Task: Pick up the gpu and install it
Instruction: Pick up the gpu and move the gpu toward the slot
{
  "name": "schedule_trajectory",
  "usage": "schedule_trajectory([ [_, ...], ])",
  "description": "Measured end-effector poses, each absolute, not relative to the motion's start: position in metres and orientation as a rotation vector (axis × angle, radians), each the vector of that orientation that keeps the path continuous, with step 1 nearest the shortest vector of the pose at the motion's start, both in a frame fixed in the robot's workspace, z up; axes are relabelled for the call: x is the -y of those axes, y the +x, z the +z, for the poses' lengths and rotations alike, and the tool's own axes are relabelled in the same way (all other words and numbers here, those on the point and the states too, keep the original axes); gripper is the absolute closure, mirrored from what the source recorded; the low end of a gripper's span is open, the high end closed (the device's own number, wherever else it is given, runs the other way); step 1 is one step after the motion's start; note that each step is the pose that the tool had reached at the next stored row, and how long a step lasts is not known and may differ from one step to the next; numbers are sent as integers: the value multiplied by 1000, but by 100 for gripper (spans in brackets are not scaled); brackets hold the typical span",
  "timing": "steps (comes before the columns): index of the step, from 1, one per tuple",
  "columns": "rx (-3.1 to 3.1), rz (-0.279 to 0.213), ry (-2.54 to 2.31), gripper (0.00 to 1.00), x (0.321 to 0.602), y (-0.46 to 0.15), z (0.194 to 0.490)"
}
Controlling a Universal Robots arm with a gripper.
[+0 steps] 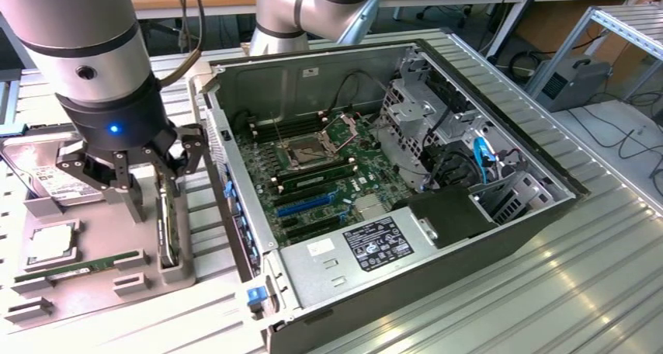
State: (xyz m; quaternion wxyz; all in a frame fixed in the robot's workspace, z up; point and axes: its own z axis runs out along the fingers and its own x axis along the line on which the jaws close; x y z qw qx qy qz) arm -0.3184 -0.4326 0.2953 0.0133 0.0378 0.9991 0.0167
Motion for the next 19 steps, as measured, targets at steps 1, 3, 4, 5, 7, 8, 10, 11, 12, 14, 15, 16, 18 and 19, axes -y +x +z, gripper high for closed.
schedule_trajectory([
  [1,-3112,52,118,52,433,-318,294],
  [3,-3112,52,118,52,433,-319,292],
  [4,-3112,52,118,52,433,-319,291],
  [5,-3112,52,118,52,433,-319,290],
  [7,-3112,52,118,52,433,-319,288],
  [8,-3112,52,118,52,433,-319,287],
  [10,-3112,52,119,52,433,-319,284],
  [11,-3112,52,120,52,433,-319,283],
  [12,-3112,51,120,52,433,-319,282],
  [14,-3112,51,121,52,433,-319,279],
  [15,-3112,52,121,52,433,-319,278],
  [16,-3112,52,122,52,433,-319,277],
  [18,-3112,51,123,52,433,-319,275],
  [19,-3112,51,124,52,433,-319,274],
])
